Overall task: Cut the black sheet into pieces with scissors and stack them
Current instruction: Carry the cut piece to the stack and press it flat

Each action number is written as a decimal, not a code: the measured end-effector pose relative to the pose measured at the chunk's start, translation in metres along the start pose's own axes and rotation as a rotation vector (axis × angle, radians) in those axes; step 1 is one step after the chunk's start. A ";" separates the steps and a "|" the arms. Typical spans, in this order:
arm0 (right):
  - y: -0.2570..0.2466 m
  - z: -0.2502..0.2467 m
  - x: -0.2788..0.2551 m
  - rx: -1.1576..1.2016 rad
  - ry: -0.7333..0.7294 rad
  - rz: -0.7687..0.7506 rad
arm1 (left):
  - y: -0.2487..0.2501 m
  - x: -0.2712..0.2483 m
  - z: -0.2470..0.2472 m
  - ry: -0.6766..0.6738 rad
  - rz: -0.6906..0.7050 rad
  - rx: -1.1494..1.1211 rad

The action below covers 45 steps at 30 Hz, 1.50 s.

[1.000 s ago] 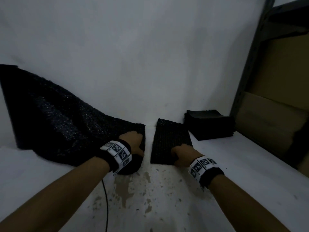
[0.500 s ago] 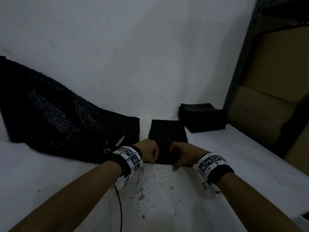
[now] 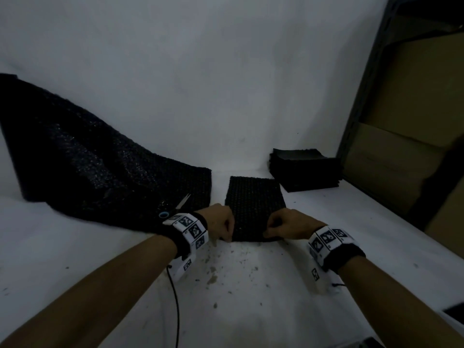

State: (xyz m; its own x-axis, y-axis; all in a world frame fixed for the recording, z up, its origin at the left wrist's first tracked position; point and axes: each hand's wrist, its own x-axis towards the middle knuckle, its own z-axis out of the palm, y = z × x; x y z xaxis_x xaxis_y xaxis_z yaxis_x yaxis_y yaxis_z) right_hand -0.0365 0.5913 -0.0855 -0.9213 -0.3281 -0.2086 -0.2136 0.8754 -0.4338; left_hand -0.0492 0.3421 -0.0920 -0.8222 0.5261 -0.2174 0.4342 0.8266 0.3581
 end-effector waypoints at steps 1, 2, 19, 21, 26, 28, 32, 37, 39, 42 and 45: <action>-0.001 0.000 -0.003 0.014 -0.009 0.012 | 0.002 0.000 0.001 0.011 -0.002 0.009; -0.002 0.001 -0.007 -0.003 -0.019 0.020 | 0.003 0.000 0.003 0.008 -0.007 0.013; 0.003 -0.027 -0.014 0.494 0.227 0.027 | -0.001 -0.005 -0.006 0.211 -0.024 -0.771; 0.009 -0.026 -0.014 0.682 0.184 0.136 | -0.004 -0.002 -0.001 0.276 -0.091 -0.829; 0.022 -0.012 -0.018 0.733 0.035 0.343 | -0.009 0.006 0.008 0.214 -0.187 -0.828; 0.027 -0.007 -0.017 0.631 0.084 0.404 | -0.006 0.011 0.009 0.180 -0.237 -0.843; 0.033 -0.002 -0.014 0.599 0.093 0.456 | -0.001 0.015 0.005 0.007 -0.326 -0.777; 0.033 -0.001 -0.010 0.536 0.102 0.476 | 0.002 0.023 0.001 -0.010 -0.363 -0.750; 0.033 -0.001 -0.010 0.463 0.132 0.488 | 0.003 0.026 0.001 -0.007 -0.371 -0.693; 0.031 -0.003 -0.011 0.276 0.163 0.487 | 0.007 0.030 0.001 -0.009 -0.380 -0.632; 0.027 -0.003 -0.011 0.121 0.184 0.456 | 0.012 0.034 0.002 0.011 -0.354 -0.584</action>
State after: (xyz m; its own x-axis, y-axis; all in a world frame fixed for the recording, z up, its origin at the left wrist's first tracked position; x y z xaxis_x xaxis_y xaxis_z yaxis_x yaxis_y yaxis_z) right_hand -0.0328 0.6199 -0.0920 -0.9564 0.1557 -0.2471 0.2532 0.8640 -0.4353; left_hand -0.0714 0.3708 -0.0967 -0.8829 0.2396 -0.4038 -0.1290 0.7032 0.6992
